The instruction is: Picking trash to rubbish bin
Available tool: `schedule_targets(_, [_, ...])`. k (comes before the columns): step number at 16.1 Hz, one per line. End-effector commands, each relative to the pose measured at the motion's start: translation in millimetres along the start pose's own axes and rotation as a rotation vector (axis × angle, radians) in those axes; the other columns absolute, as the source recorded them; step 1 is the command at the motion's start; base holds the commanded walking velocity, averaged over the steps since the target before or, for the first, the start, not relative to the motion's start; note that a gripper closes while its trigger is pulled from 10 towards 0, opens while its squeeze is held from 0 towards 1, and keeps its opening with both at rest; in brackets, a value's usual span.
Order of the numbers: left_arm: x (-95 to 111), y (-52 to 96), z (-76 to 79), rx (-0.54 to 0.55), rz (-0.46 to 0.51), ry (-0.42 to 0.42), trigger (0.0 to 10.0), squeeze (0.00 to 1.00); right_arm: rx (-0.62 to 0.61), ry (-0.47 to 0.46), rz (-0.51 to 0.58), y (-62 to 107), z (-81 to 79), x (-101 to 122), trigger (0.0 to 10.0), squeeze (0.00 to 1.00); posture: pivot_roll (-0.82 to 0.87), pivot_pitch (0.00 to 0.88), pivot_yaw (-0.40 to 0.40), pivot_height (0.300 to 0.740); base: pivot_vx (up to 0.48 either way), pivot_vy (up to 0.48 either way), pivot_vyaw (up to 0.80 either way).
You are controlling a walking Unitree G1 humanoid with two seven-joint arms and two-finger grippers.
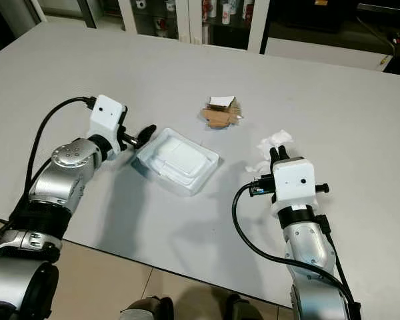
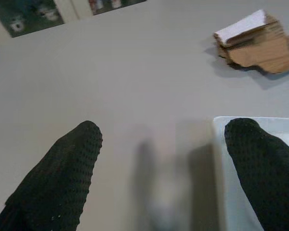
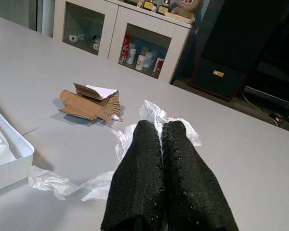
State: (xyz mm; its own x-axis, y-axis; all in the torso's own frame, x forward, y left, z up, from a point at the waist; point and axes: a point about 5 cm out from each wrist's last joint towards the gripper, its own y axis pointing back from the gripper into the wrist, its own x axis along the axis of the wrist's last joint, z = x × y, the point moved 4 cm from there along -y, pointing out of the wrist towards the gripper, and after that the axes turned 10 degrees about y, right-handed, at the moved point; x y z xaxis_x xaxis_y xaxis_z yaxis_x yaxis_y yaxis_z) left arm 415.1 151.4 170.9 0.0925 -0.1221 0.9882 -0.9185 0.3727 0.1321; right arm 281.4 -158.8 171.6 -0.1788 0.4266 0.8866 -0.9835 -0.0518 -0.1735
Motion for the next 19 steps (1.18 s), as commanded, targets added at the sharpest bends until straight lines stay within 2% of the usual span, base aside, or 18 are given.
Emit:
schedule_targets(1, [-1,-0.5,4.3,-0.031,-0.003,0.005,10.0,0.00,0.002,-0.003,-0.001,1.3,-1.1,-1,10.0,0.00,0.16,0.134,0.024,0.740,0.000,0.000,0.00])
schedule_targets(3, [-8,0.3,8.1,-0.060,-0.036,-0.006,10.0,0.00,0.001,-0.004,-0.003,1.7,-1.3,-1,10.0,0.00,0.16,0.136,0.026,0.740,0.000,0.000,0.00])
schedule_targets(10, [-50,7.8,-1.3,-0.035,-0.201,-0.042,10.0,0.00,-0.002,-0.005,-0.006,2.0,-0.7,-1,10.0,0.00,0.16,0.139,0.027,0.740,0.000,0.000,0.00])
schedule_targets(11, [-54,9.0,-1.6,-0.041,-0.219,-0.043,7.8,0.00,-0.002,-0.004,-0.005,1.7,-0.5,-1,10.0,0.00,0.16,0.140,0.026,0.740,0.000,0.000,0.00])
schedule_targets(12, [-57,9.4,-0.7,-0.053,-0.226,-0.040,3.2,0.00,-0.002,-0.004,-0.005,1.4,-0.4,-1,10.0,0.00,0.16,0.140,0.026,0.740,0.000,0.000,0.00])
schedule_targets(13, [-58,9.9,1.0,-0.070,-0.228,-0.034,1.1,0.00,-0.002,-0.003,-0.005,1.4,-0.3,-1,10.0,0.00,0.16,0.140,0.026,0.740,0.000,0.000,0.00])
schedule_targets(14, [-62,11.4,4.0,-0.097,-0.242,-0.035,0.0,0.00,-0.003,-0.003,-0.005,1.3,0.0,-2,10.0,0.00,0.16,0.139,0.027,0.740,0.000,0.000,0.00])
schedule_targets(19, [-67,13.3,5.9,-0.117,-0.252,-0.025,0.0,0.00,-0.002,-0.003,-0.006,0.5,-0.2,-2,10.0,0.00,0.16,0.140,0.027,0.740,0.000,0.000,0.00])
